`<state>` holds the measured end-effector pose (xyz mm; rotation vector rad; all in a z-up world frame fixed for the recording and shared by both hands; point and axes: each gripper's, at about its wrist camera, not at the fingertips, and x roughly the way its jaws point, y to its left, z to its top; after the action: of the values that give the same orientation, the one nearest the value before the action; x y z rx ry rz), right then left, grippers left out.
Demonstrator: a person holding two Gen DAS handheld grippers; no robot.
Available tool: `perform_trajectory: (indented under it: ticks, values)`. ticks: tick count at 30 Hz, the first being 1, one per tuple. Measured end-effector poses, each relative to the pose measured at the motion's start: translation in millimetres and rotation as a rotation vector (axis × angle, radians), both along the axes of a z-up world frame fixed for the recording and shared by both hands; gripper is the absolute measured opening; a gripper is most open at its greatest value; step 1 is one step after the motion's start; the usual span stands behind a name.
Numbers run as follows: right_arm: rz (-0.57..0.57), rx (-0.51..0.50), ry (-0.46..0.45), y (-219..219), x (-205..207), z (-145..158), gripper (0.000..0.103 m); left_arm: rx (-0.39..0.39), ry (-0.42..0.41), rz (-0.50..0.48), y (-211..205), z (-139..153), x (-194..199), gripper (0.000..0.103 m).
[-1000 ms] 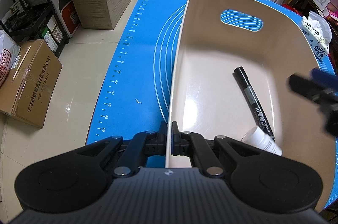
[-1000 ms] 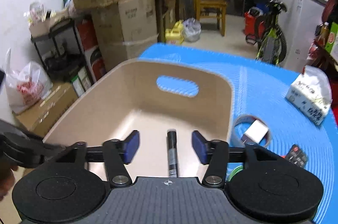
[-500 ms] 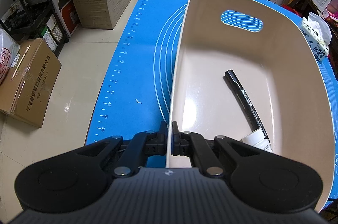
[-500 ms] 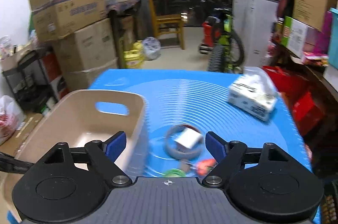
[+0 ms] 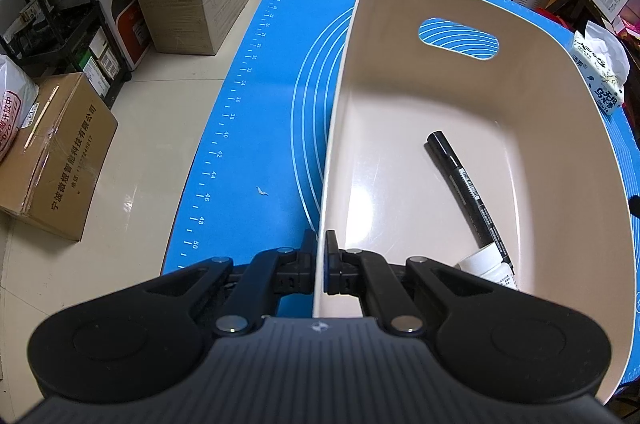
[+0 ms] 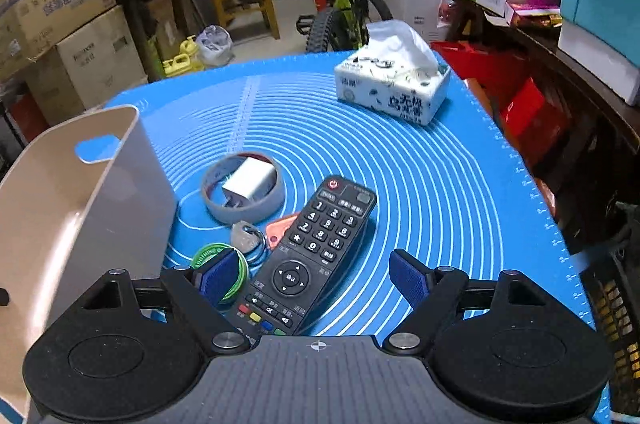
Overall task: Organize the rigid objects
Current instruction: 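Grasp the black TV remote by its end with the right tool, then carry the black remote into the bin with the right tool and release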
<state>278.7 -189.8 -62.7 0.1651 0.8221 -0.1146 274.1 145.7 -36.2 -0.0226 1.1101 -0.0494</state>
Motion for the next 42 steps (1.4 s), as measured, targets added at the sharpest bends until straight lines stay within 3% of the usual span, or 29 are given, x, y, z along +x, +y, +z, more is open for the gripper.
perform_trajectory:
  ticks: [18, 22, 25, 29, 42]
  values:
    - [-0.112, -0.056, 0.064, 20, 44, -45, 0.084, -0.004, 0.000, 0.000, 0, 0, 0, 0.005]
    - [-0.143, 0.011, 0.067, 16, 40, -52, 0.079, -0.004, 0.000, 0.000, 0, 0, 0, 0.005]
    - [-0.154, 0.042, 0.052, 18, 38, -53, 0.064, -0.003, 0.000, 0.000, 0, 0, 0, 0.005]
    - [-0.160, 0.071, 0.036, 18, 34, -53, 0.059, -0.004, 0.000, 0.000, 0, 0, 0, 0.005]
    - [-0.130, -0.012, -0.001, 17, 21, -47, 0.053, -0.004, 0.001, 0.000, 0, 0, 0, 0.005]
